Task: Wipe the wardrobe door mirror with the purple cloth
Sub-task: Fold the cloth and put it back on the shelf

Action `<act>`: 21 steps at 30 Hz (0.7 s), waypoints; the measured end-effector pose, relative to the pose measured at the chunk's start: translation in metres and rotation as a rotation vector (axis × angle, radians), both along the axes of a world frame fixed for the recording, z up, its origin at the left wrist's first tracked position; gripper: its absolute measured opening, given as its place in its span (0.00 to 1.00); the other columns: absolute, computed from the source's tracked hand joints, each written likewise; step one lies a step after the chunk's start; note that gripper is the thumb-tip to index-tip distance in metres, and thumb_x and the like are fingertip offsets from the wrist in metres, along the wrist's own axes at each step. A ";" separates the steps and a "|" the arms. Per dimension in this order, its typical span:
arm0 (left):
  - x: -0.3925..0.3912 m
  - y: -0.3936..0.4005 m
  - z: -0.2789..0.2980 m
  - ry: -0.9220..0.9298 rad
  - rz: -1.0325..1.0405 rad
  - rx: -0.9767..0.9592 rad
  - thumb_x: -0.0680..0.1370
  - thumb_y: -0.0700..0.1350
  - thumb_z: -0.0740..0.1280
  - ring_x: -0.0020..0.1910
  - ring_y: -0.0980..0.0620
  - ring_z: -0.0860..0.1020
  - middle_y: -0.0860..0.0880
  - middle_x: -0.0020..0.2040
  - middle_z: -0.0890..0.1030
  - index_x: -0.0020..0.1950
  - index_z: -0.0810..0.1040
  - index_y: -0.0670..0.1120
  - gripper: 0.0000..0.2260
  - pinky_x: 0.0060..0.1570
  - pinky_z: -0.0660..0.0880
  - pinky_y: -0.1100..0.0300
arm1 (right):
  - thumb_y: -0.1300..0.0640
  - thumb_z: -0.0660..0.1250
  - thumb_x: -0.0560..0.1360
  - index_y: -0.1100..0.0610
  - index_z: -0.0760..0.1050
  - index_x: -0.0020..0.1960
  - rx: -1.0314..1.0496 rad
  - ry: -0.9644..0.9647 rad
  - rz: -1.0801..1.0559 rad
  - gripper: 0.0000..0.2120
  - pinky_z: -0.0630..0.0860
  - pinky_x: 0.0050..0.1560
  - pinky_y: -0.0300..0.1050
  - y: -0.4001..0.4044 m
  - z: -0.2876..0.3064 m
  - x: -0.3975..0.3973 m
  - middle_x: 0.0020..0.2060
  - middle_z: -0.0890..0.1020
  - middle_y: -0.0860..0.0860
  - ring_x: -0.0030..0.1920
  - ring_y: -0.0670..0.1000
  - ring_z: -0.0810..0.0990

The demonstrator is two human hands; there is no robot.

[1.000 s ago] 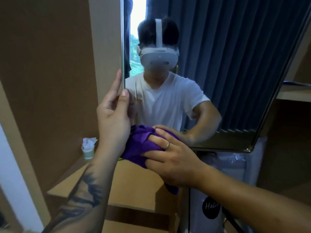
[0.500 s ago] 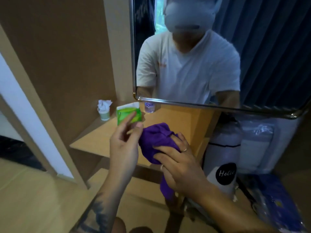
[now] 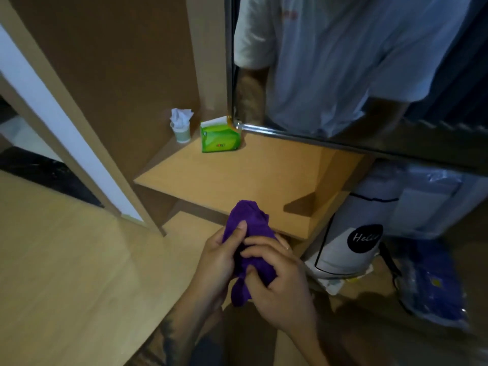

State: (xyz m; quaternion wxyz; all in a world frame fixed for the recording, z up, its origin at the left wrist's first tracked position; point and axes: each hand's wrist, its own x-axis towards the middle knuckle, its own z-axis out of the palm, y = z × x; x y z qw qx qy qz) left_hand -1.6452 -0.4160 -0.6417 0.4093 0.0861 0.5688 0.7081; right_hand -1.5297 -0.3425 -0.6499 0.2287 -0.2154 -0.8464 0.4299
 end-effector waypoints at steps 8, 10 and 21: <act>0.023 -0.035 0.121 0.111 -0.097 -0.188 0.86 0.48 0.57 0.47 0.49 0.85 0.44 0.46 0.87 0.53 0.83 0.43 0.17 0.48 0.78 0.59 | 0.59 0.72 0.76 0.36 0.78 0.58 -0.148 -0.132 -0.063 0.19 0.71 0.72 0.47 -0.041 0.130 0.021 0.61 0.76 0.30 0.69 0.41 0.72; 0.027 -0.041 0.161 0.203 -0.133 -0.229 0.87 0.48 0.56 0.43 0.55 0.84 0.50 0.42 0.86 0.51 0.82 0.46 0.16 0.45 0.76 0.62 | 0.58 0.71 0.76 0.35 0.76 0.60 -0.129 -0.143 -0.073 0.19 0.71 0.71 0.47 -0.048 0.171 0.027 0.61 0.75 0.29 0.69 0.41 0.72; 0.066 -0.074 0.401 0.349 -0.303 -0.128 0.87 0.41 0.56 0.37 0.60 0.79 0.55 0.38 0.83 0.52 0.80 0.46 0.13 0.40 0.73 0.68 | 0.56 0.71 0.73 0.43 0.78 0.54 -0.222 -0.012 -0.268 0.12 0.74 0.50 0.32 -0.082 0.405 0.086 0.49 0.78 0.40 0.52 0.47 0.80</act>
